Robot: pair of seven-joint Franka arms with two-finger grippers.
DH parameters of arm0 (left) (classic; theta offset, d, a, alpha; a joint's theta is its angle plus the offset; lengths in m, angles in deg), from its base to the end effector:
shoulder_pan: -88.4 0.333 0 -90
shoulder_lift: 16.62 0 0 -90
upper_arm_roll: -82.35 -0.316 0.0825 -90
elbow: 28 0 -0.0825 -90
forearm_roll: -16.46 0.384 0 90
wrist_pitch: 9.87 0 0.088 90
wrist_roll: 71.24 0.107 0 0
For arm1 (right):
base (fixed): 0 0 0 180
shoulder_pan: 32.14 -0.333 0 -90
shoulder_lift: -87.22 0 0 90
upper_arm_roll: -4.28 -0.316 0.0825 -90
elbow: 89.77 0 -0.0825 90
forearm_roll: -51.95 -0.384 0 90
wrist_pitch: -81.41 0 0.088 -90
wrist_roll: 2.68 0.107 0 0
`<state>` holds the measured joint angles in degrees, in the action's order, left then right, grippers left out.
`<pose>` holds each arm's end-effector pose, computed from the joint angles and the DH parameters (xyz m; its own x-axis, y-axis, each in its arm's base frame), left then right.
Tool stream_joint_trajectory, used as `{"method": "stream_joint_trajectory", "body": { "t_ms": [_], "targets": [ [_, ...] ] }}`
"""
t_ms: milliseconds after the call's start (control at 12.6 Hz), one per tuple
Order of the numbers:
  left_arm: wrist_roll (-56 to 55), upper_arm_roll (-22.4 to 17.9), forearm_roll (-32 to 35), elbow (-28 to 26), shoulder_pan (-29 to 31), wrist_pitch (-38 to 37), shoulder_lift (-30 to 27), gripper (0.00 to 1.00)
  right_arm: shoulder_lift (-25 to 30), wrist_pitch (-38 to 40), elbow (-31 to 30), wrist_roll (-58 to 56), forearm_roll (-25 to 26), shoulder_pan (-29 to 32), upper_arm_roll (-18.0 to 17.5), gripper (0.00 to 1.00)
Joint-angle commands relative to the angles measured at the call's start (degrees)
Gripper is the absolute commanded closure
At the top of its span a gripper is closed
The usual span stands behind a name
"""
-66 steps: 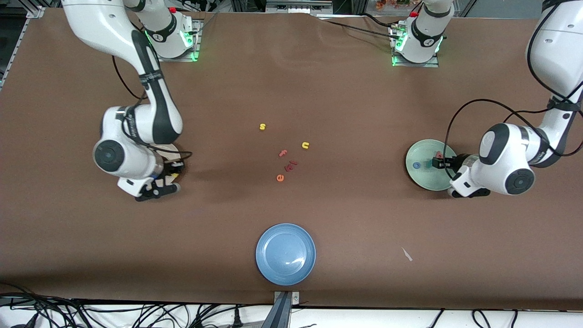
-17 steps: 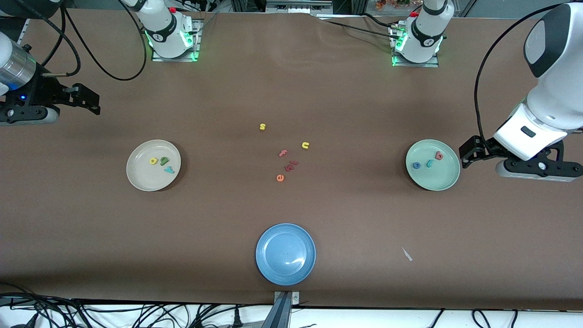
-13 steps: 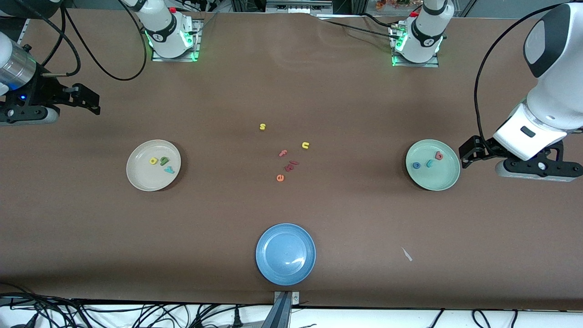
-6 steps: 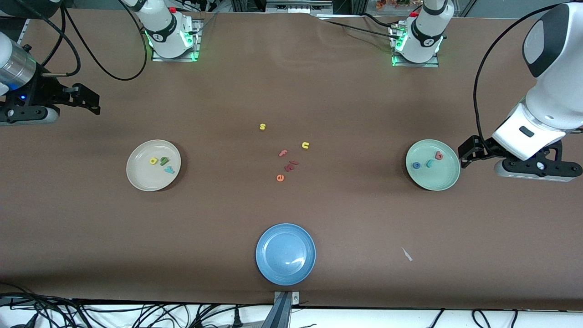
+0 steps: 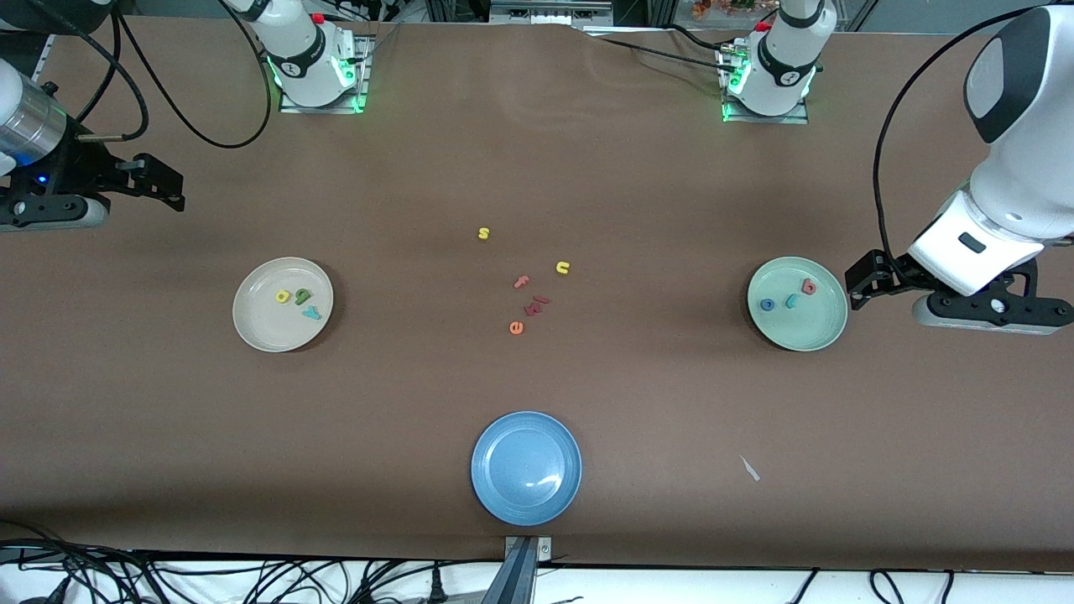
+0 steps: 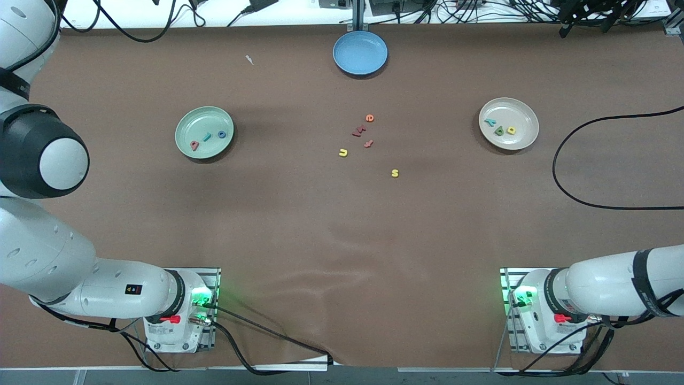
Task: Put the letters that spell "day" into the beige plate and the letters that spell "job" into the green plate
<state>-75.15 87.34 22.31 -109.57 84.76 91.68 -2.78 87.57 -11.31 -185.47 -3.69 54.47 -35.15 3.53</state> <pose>0.6395 -0.0814 0.5698 0.9889 -0.0972 0.1125 -0.0893 -0.9933 -0.0733 0.5527 0.0318 0.5850 0.9953 0.0851 -0.0467 0.0872 -0.9953 0.0430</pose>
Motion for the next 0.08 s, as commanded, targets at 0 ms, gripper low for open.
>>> {"method": "stream_joint_trajectory", "body": {
  "t_ms": [0],
  "targets": [
    [1.27, -0.85, -1.64, -1.84, -0.40, 0.75, -1.70, 0.00, 0.17, 0.35, 0.16, -0.93, 0.20, 0.91, -0.74, 0.00]
  ]
}}
